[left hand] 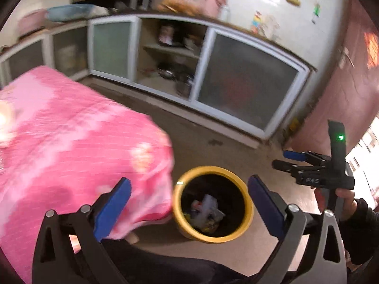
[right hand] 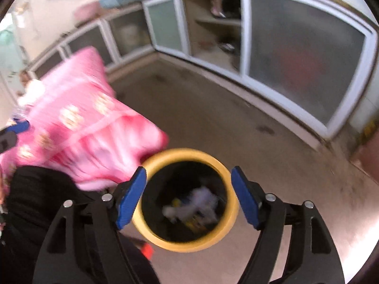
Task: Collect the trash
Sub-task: 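Move both tools back toward the table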
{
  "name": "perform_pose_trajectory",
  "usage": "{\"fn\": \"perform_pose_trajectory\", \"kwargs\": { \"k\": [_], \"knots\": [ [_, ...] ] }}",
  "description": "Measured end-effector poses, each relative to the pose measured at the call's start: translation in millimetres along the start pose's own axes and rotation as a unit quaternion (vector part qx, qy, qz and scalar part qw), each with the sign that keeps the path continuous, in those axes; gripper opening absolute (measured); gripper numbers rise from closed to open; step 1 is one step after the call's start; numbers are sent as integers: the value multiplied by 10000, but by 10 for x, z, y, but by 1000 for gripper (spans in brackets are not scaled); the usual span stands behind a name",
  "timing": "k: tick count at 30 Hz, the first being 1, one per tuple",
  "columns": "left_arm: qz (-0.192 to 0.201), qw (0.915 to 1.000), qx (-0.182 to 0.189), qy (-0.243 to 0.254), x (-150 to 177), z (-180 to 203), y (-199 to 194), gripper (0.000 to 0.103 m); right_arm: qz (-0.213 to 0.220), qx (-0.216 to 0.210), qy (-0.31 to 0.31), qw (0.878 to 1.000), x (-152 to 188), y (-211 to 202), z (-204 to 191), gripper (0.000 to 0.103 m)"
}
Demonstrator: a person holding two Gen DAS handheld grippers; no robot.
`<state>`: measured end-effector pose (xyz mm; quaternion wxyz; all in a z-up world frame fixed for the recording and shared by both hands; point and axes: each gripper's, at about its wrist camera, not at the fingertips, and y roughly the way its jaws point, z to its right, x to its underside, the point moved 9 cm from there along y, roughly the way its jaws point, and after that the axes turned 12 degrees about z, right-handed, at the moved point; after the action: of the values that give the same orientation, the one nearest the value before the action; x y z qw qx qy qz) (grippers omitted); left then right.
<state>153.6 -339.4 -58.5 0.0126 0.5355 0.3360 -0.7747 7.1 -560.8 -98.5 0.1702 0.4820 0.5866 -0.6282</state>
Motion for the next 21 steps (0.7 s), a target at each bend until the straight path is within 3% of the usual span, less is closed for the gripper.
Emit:
{"fn": "perform_pose_trajectory", "kwargs": {
  "k": [3,8,13,17,20,21],
  "knots": [
    [307,9982,-488,-150,-84,-408,-414,95,194,-580,-129,9980,-211,8,-472,73],
    [722,9828,-1646,-425,-107,-1313,-1169,95,193,-1673,-410,9849,-470,181,-1512,74],
    [884,9512,-2823,-877,-25,-2247,-1807,95,75,-2592,-873,9618,-605,420,-2691,73],
    [909,9207,-3650,-1046,3,-2937,-2191,95,117,-2948,-1327,9462,-674,599,-3448,73],
    [773,9061,-3988,-1180,37,-3383,-2304,95,-22,-3181,-1449,9369,-694,777,-3925,72],
    [777,9049,-3996,-1245,30,-3493,-2305,95,-41,-3219,-1482,9351,-696,802,-4053,71]
  ]
}}
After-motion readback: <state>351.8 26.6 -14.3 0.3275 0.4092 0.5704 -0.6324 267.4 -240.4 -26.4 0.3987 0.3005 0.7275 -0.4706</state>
